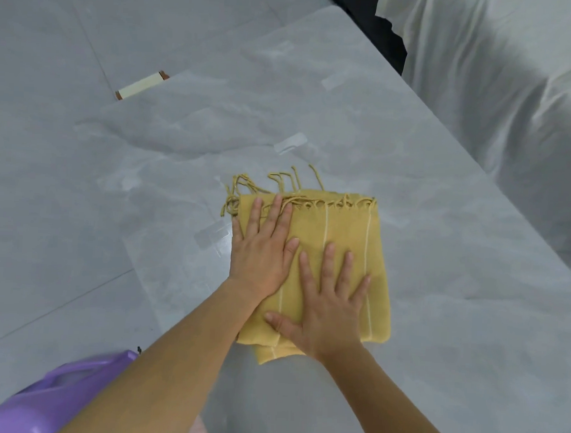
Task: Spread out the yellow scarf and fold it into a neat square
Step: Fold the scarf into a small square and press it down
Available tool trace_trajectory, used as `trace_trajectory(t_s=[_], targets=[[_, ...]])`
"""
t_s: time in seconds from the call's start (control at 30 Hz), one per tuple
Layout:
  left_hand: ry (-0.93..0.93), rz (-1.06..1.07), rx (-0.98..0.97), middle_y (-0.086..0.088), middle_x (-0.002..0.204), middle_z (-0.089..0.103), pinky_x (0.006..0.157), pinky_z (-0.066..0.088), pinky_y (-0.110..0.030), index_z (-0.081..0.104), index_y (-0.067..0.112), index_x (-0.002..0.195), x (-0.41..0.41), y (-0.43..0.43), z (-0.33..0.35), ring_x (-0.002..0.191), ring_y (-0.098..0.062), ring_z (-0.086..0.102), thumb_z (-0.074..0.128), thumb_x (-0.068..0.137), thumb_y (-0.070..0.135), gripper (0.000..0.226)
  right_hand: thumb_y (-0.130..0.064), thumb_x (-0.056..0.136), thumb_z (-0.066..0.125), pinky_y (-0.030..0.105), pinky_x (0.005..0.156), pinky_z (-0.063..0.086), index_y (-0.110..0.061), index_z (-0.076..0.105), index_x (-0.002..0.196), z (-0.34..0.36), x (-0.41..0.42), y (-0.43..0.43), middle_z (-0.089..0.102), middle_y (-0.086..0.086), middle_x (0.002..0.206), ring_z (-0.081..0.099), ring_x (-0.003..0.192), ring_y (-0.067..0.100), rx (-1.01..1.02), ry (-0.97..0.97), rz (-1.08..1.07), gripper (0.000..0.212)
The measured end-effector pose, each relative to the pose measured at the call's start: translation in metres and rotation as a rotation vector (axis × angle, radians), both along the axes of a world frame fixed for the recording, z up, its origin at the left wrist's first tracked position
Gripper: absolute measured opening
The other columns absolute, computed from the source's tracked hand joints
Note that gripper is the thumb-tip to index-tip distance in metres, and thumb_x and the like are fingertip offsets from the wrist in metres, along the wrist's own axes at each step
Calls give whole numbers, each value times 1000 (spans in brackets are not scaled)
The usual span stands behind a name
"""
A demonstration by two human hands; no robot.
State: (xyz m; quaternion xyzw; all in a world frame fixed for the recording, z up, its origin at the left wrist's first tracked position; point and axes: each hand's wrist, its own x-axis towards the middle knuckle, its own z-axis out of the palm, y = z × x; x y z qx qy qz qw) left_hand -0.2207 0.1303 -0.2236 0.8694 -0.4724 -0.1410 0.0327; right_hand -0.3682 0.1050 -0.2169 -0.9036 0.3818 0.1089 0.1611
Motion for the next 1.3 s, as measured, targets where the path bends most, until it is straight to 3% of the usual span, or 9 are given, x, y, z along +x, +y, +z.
trace_trajectory(t_s=[0.3, 0.5, 0.6, 0.67, 0.73, 0.93, 1.03, 1.13, 1.3], targets=[[53, -6, 21, 9, 155, -14, 108, 18, -64, 1, 26, 149, 0, 6, 1, 144, -26, -10, 12, 93, 54, 63, -92, 68, 18, 69, 105, 1, -33, 9, 149, -2, -6, -12, -5, 10, 158, -9, 143, 35, 3, -24, 26, 101], [196, 110, -10, 6, 152, -26, 108, 27, -53, -15, 30, 145, -21, 34, 4, 141, -37, -18, 14, 92, 59, 67, -91, 63, 21, 61, 110, 4, -47, -24, 139, 13, -19, -45, -30, 1, 152, -20, 141, 32, 111, -34, -295, 98], [342, 235, -78, 8, 147, -35, 114, 24, -46, -19, 31, 143, -36, 37, 9, 143, -37, -6, 25, 95, 53, 69, -86, 64, 40, 57, 105, 26, -49, -16, 141, 15, -17, -49, -16, 0, 156, 6, 142, 33, 223, -101, -420, 103], [393, 279, -173, 9, 146, -35, 113, 26, -42, -12, 28, 147, -44, 35, 18, 140, -36, 13, 34, 96, 44, 70, -80, 67, 47, 55, 102, 31, -48, -10, 143, 17, -16, -51, -7, -1, 157, 18, 137, 32, 239, -135, -411, 101], [429, 311, -225, 10, 145, -36, 110, 28, -39, -10, 27, 148, -52, 36, 26, 135, -34, 23, 39, 97, 38, 71, -77, 70, 50, 52, 102, 32, -45, -5, 145, 21, -18, -53, -1, -1, 157, 22, 134, 31, 220, -145, -369, 98], [444, 309, -111, 11, 139, -47, 109, 30, -36, -24, 30, 142, -95, 65, 31, 137, -32, 18, 37, 97, 35, 76, -73, 73, 52, 46, 102, 35, -48, 3, 144, 23, -46, -58, 3, -3, 157, 24, 131, 29, 214, 2, -232, 91], [501, 382, -184, 16, 144, -38, 114, 23, -35, -4, 26, 149, -94, 70, 33, 142, -25, 9, 44, 95, 33, 72, -73, 72, 54, 50, 103, 32, -48, 7, 144, 28, -42, -66, 6, -4, 157, 24, 135, 29, 253, -2, -259, 89], [503, 581, -300, 11, 154, -17, 114, 23, -45, 10, 22, 148, -77, 64, 42, 144, -22, 5, 48, 90, 39, 71, -67, 76, 54, 50, 106, 28, -39, 17, 146, 38, -29, -79, 17, 2, 155, 25, 137, 29, 259, -145, -372, 83], [298, 424, -363, -4, 153, 23, 114, 15, -53, 33, 18, 141, -28, 30, 48, 142, -25, 13, 40, 87, 50, 63, -62, 78, 50, 45, 102, 34, -30, 60, 120, 49, 18, -105, 48, 3, 136, 44, 125, 24, 104, -409, -166, 53]])
